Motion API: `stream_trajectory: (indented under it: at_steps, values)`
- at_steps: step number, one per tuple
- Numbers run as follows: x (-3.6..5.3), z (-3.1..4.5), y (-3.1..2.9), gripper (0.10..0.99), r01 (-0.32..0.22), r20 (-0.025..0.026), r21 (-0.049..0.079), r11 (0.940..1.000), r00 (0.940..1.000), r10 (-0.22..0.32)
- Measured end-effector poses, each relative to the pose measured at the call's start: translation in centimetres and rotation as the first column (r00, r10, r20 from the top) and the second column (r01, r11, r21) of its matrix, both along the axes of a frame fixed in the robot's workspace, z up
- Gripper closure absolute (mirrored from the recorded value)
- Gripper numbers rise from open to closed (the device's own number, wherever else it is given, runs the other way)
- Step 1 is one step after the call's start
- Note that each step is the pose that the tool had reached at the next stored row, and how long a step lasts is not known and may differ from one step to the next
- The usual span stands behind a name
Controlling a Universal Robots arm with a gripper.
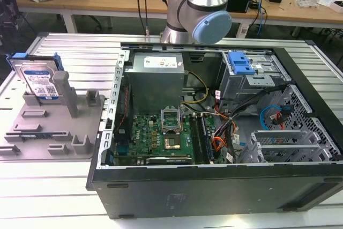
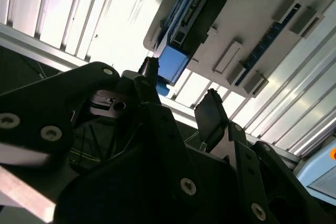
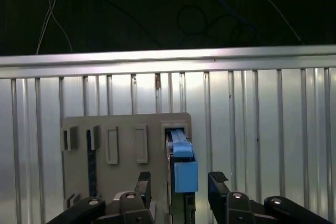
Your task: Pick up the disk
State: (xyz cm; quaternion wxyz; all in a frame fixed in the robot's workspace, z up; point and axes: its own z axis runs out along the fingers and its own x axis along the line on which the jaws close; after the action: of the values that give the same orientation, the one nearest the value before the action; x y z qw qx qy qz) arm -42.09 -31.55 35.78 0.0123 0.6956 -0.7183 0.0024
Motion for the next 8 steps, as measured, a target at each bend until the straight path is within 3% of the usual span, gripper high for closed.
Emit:
stream_trajectory:
  at_steps: [8]
  values:
    - [0.75, -0.60, 0.00, 0.529, 0.003, 0.0003, 0.000, 1.0000, 1.0000, -0.003]
